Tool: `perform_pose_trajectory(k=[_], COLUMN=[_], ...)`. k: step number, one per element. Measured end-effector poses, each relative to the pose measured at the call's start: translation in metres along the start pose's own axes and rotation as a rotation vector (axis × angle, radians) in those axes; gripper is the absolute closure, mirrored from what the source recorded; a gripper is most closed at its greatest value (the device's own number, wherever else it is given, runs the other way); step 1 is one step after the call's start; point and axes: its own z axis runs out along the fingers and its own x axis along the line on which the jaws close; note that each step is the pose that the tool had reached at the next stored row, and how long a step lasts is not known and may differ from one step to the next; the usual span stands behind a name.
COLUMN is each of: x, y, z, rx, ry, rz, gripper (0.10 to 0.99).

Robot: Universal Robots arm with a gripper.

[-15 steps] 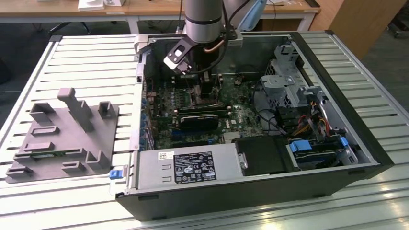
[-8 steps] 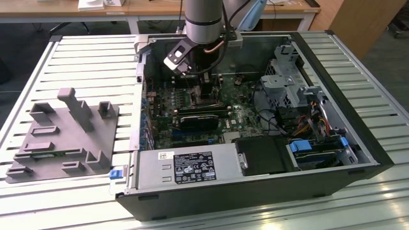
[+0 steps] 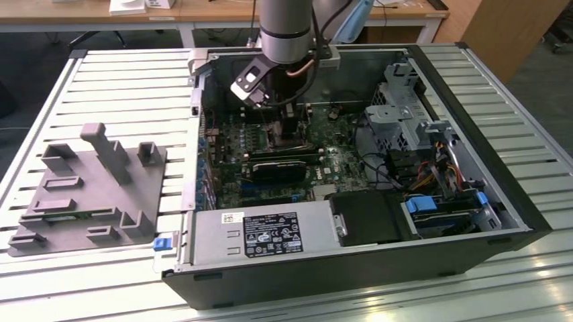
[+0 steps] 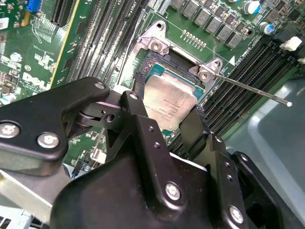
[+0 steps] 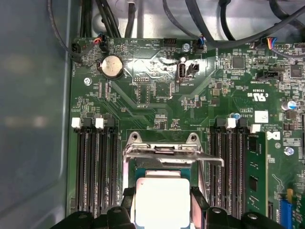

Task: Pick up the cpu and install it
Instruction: 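Place the cpu into insertion slot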

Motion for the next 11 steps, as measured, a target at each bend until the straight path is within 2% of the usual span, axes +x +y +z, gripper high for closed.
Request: perform_pose_trajectory(k=[5,11], x=[0.0012,0.0012], y=[0.0008,0.0017], z=[0.0054,0.0083], rx=[0.000,0.000], ry=[0.0000,0.0001], rz=[0.000,0.000], gripper=[0.541,0.541])
